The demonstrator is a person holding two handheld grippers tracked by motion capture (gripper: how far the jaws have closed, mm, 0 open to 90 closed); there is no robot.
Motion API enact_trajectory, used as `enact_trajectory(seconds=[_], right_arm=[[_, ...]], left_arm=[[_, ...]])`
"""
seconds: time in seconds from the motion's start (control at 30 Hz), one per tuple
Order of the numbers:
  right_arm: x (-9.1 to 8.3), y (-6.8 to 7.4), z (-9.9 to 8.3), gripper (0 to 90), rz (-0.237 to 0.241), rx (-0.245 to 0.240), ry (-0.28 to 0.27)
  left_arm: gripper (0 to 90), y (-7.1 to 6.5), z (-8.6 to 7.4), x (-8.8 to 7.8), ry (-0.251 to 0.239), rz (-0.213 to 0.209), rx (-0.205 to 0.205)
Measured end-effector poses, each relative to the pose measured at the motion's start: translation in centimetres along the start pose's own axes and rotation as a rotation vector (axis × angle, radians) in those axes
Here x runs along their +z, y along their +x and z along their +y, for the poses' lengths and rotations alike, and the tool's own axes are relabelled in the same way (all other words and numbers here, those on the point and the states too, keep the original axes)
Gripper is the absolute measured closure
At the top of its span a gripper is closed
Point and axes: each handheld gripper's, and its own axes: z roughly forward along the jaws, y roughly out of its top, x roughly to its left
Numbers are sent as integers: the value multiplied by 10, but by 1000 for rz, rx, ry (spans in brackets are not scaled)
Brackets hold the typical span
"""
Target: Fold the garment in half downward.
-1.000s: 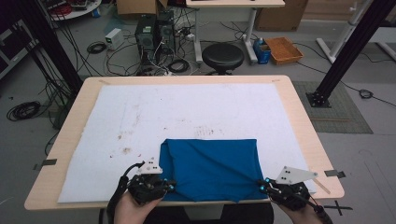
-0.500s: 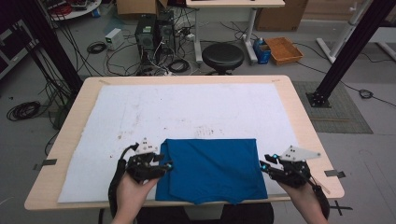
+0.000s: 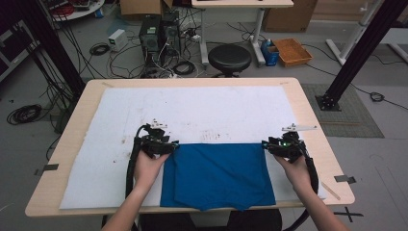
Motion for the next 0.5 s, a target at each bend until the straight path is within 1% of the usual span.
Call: enact_trajectory(seconds=[0.03, 0.07, 0.1, 0.13, 0.17, 0.2, 0.27, 0.3, 0.33, 0.37, 0.4, 0.43, 0.5], right_arm=[[4, -1, 0, 578, -3, 13, 10], [8, -2, 0, 576, -14, 18, 18], [11, -3, 0, 574, -22, 18, 21], [14, -4, 1, 574, -24, 28, 34], [18, -5, 1, 575, -23, 23, 38], [20, -4, 1, 587, -28, 28, 49], [25, -5, 1, 670, -13, 13, 68], [26, -4, 1, 738, -7, 9, 81], [27, -3, 0, 789, 1, -7, 88], [28, -2, -1, 827, 2, -20, 90], [28, -1, -1, 843, 4, -32, 88], [27, -1, -2, 856, 6, -30, 88], [26, -3, -2, 867, 12, -29, 84]], left_arm=[[524, 0, 0, 3, 5, 2, -1], [525, 1, 0, 4, 18, 5, 1], [527, 2, 0, 7, 26, 3, -7], [527, 2, -1, 9, 37, 4, -7], [529, 3, -2, 10, 46, 7, -5], [538, 3, -2, 10, 40, 12, -1], [568, 3, -3, 9, 41, 13, 6], [610, 3, -3, 8, 46, 0, 18], [688, 2, -4, 8, 41, -22, 19], [750, 0, -5, 8, 38, -30, 30], [804, -2, -6, 7, 38, -31, 50], [828, -5, -6, 7, 38, -20, 70], [840, -6, -5, 7, 40, -17, 84]])
